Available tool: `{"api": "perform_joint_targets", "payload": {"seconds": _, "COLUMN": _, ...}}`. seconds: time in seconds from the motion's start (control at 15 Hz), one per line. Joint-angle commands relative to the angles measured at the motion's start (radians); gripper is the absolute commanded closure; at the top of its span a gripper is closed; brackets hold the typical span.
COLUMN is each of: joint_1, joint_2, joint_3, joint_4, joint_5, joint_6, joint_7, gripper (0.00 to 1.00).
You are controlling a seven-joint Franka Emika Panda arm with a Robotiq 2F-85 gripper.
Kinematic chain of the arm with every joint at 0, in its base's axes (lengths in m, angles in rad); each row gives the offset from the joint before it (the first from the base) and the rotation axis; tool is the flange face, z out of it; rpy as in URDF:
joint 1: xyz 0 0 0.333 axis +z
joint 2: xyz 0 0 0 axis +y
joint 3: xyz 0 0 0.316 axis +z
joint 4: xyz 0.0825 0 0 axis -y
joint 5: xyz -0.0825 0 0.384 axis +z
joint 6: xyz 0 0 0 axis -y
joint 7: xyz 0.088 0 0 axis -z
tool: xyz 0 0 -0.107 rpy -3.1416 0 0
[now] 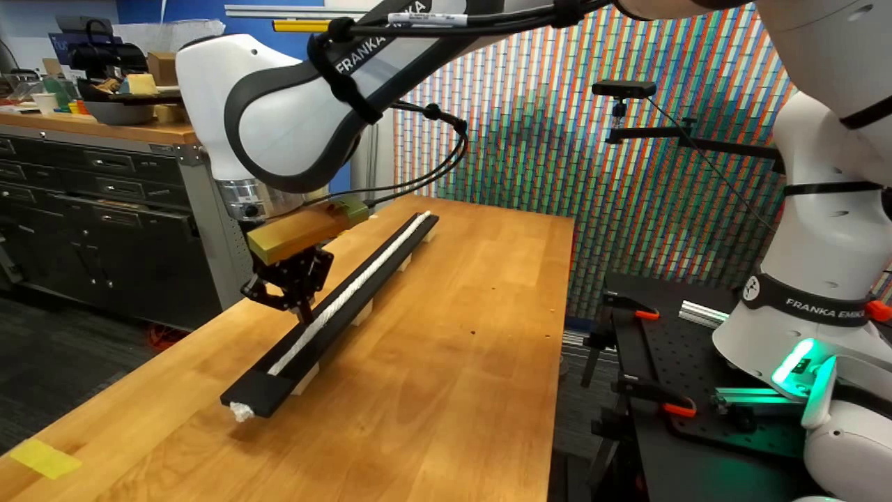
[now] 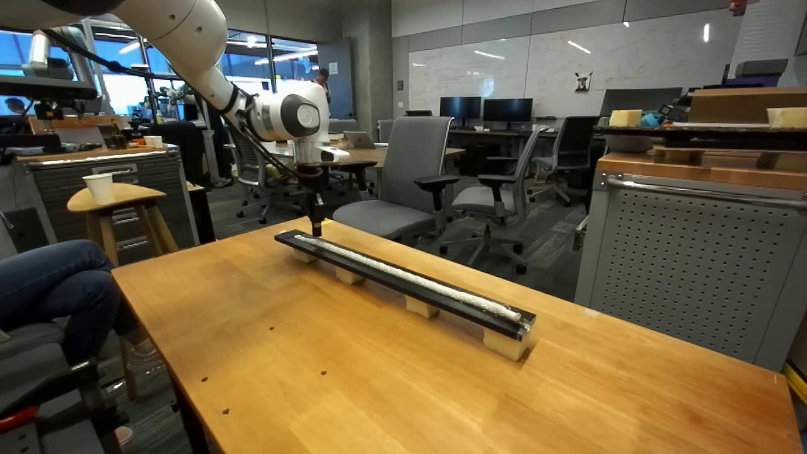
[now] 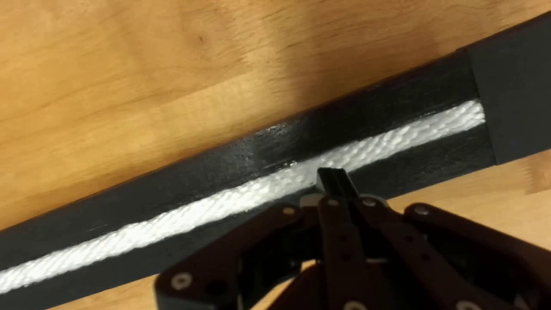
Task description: Lay the white object along the black object and press down on it
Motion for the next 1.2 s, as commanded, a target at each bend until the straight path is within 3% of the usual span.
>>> {"api": "perform_joint_targets", "payload": {"seconds": 0.0, "joint_1": -0.009, "joint_2": -0.044, "joint_3": 0.012, "joint_4": -0.072, "joint_5": -0.004, "joint_6": 0.040, "joint_7": 0.008, "gripper": 1.00}}
{"api": "perform_joint_targets", "payload": {"seconds": 0.4, "joint_1": -0.023, "joint_2": -0.045, "joint_3": 0.023, "joint_4": -0.110, "joint_5": 0.012, "joint_6": 0.134, "joint_7": -0.013, "gripper": 1.00}}
{"api": "perform_joint_targets", "payload": {"seconds": 1.13, "joint_1": -0.044, "joint_2": -0.007, "joint_3": 0.040, "joint_4": -0.113, "joint_5": 0.027, "joint_6": 0.143, "joint_7": -0.040, "gripper": 1.00}}
